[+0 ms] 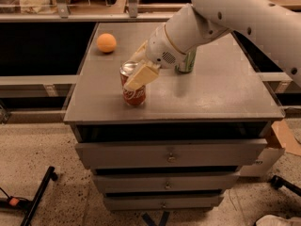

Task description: Move coke can near orange

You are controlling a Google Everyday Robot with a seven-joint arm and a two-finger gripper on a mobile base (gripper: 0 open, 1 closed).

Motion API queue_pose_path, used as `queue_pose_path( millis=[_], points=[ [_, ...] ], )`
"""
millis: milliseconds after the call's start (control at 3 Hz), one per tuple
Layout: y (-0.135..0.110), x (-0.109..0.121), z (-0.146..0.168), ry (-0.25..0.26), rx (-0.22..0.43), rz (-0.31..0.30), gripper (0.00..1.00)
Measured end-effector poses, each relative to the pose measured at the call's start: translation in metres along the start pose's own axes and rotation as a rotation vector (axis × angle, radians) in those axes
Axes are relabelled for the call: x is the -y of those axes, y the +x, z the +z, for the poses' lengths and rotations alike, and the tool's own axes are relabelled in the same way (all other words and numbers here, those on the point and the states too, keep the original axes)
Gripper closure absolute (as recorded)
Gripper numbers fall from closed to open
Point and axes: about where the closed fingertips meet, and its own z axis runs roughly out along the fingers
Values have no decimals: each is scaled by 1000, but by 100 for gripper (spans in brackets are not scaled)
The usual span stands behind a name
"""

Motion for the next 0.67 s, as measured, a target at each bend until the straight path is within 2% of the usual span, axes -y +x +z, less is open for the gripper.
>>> queue_pose_path(
  millis=[667],
  points=[
    [1,-3,1,0,-7,2,88]
  ],
)
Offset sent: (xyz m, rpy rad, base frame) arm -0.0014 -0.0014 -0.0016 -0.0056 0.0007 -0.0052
